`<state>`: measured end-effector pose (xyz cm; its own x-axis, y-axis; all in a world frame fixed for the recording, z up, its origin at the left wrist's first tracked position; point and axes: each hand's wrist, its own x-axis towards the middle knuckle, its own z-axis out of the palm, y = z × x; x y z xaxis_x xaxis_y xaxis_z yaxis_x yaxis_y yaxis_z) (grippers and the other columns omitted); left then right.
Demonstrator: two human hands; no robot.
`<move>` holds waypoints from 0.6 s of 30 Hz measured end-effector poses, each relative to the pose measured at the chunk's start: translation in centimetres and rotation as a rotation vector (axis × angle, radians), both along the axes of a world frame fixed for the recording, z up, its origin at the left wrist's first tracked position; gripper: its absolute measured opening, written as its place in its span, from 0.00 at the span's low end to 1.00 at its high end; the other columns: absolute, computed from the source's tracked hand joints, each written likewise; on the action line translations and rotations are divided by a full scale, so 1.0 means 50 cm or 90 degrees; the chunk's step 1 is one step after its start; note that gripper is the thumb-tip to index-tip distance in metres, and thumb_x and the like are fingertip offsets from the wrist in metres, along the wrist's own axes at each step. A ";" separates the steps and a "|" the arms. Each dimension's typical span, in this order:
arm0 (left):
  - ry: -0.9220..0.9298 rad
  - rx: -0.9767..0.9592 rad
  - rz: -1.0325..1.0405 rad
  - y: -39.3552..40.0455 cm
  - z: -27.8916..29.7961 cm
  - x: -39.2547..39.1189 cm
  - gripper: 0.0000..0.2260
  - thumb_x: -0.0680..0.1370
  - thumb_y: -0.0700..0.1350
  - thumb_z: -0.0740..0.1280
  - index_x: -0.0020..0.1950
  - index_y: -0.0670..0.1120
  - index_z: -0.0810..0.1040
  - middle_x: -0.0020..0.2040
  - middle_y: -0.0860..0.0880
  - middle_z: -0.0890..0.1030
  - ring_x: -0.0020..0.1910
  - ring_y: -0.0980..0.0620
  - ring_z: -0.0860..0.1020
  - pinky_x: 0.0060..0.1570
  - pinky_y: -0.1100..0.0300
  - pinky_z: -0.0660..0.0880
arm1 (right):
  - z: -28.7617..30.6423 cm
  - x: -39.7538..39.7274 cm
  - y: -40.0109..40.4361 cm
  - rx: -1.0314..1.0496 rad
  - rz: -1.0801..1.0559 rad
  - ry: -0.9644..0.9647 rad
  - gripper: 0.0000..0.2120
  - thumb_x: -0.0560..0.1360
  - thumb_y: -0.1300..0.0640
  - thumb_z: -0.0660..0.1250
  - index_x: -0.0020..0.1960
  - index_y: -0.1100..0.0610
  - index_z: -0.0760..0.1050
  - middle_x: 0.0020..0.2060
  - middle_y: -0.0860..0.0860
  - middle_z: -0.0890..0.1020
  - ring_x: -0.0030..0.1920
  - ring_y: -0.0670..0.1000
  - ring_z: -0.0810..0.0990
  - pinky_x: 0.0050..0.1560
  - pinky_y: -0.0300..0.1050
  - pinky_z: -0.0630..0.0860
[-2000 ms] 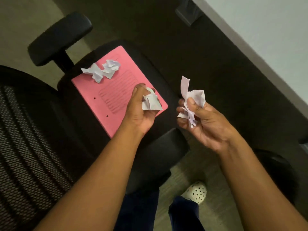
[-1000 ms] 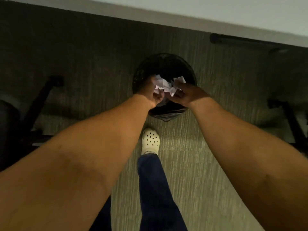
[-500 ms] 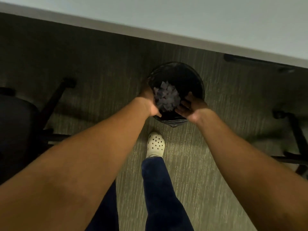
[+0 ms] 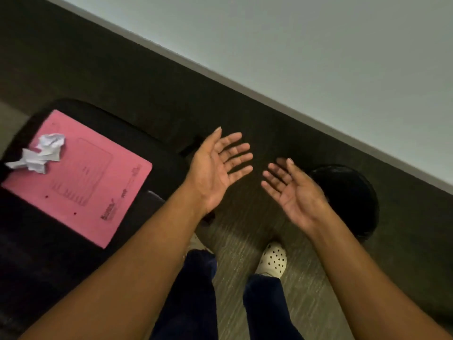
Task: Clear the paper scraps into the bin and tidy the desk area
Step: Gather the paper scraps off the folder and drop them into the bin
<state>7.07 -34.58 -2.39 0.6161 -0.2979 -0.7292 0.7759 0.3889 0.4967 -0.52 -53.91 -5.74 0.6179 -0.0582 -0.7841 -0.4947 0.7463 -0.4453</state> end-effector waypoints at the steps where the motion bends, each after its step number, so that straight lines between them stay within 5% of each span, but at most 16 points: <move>1: -0.020 0.015 0.027 0.043 0.016 0.016 0.23 0.83 0.61 0.62 0.68 0.48 0.83 0.62 0.43 0.86 0.63 0.44 0.85 0.61 0.46 0.82 | 0.019 0.033 0.037 -0.015 0.040 -0.014 0.16 0.83 0.51 0.66 0.66 0.57 0.79 0.60 0.57 0.86 0.61 0.57 0.85 0.60 0.56 0.83; 6: -0.052 0.168 0.201 0.266 0.037 0.080 0.13 0.83 0.56 0.66 0.59 0.50 0.85 0.50 0.49 0.87 0.50 0.50 0.87 0.45 0.55 0.83 | 0.082 0.193 0.262 -0.138 0.271 -0.067 0.13 0.83 0.53 0.66 0.65 0.55 0.80 0.58 0.55 0.86 0.57 0.54 0.87 0.59 0.54 0.83; 11: -0.114 0.583 0.227 0.495 -0.030 0.092 0.03 0.80 0.48 0.70 0.48 0.56 0.81 0.53 0.53 0.81 0.54 0.51 0.78 0.46 0.58 0.75 | 0.087 0.299 0.487 -0.253 0.480 -0.130 0.11 0.82 0.54 0.68 0.63 0.53 0.79 0.57 0.53 0.85 0.56 0.53 0.86 0.56 0.52 0.84; 14: -0.095 0.875 0.134 0.634 -0.090 0.075 0.11 0.78 0.46 0.73 0.56 0.58 0.78 0.66 0.51 0.70 0.65 0.51 0.67 0.55 0.58 0.71 | 0.066 0.338 0.620 -0.321 0.598 -0.200 0.11 0.80 0.55 0.71 0.62 0.51 0.79 0.57 0.50 0.84 0.57 0.51 0.85 0.51 0.47 0.85; 18: -0.070 1.054 0.069 0.777 -0.124 0.085 0.26 0.75 0.46 0.76 0.71 0.56 0.73 0.76 0.47 0.65 0.74 0.43 0.64 0.68 0.48 0.74 | 0.017 0.367 0.771 -0.481 0.747 -0.338 0.18 0.79 0.56 0.73 0.67 0.49 0.75 0.61 0.47 0.80 0.60 0.49 0.81 0.55 0.47 0.82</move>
<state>11.33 4.28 -8.58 0.6473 0.7480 -0.1467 0.7182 -0.5340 0.4462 17.85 -15.38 -4.88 0.7951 0.3818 -0.4712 -0.2949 -0.4354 -0.8505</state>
